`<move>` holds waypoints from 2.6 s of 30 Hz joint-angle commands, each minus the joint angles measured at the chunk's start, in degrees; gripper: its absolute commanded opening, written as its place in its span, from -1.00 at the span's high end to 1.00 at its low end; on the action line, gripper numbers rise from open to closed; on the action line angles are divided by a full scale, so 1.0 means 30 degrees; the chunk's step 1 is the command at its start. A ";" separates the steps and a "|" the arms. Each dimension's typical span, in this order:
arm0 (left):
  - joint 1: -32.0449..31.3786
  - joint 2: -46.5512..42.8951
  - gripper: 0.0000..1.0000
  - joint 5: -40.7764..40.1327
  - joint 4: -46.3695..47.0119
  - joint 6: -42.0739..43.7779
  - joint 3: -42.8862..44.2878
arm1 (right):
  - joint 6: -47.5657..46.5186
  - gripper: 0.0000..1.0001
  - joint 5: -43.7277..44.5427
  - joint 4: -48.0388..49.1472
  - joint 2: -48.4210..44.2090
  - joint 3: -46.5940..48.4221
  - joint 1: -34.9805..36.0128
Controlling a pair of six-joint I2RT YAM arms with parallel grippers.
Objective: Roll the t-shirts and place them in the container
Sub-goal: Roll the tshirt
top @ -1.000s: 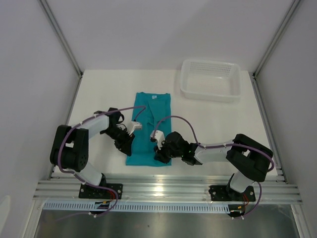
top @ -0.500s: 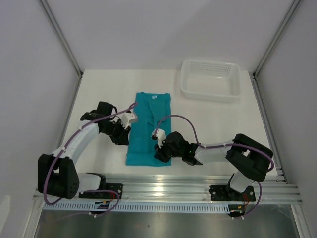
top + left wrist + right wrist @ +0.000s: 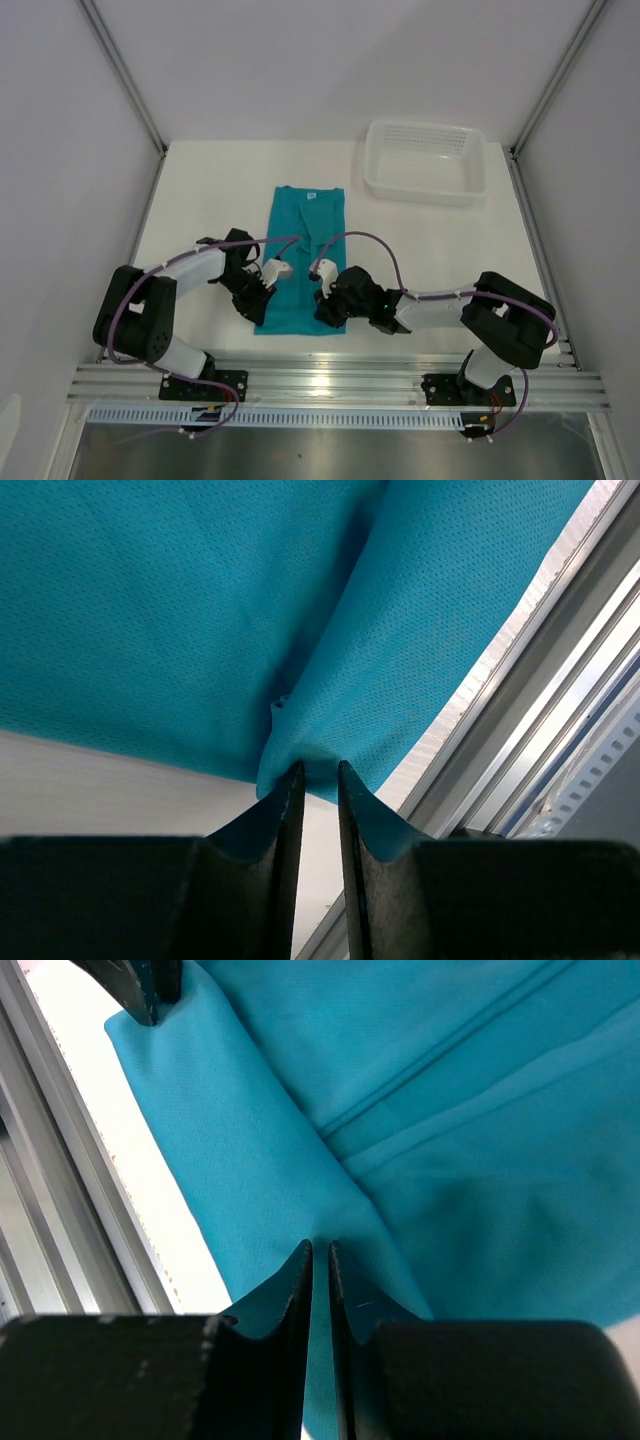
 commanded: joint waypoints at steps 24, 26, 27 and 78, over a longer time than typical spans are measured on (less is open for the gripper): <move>-0.0078 -0.2003 0.37 -0.1789 0.1406 -0.0282 0.0328 | 0.2076 0.72 0.2616 -0.2561 -0.2405 -0.2025 -0.1166; -0.0107 -0.2530 0.29 -0.1702 0.1494 -0.0546 0.0328 | 0.2164 0.72 0.2645 -0.2415 -0.2288 -0.2025 -0.1137; -0.0078 -0.3026 0.25 -0.1382 0.1465 -0.0547 0.0386 | 0.2106 0.72 0.2645 -0.2385 -0.2258 -0.2025 -0.1136; -0.6757 -1.3226 0.88 -0.6685 0.5421 0.7482 -0.8285 | -0.1493 0.60 0.3142 -0.4698 -0.6058 -0.1410 -0.0638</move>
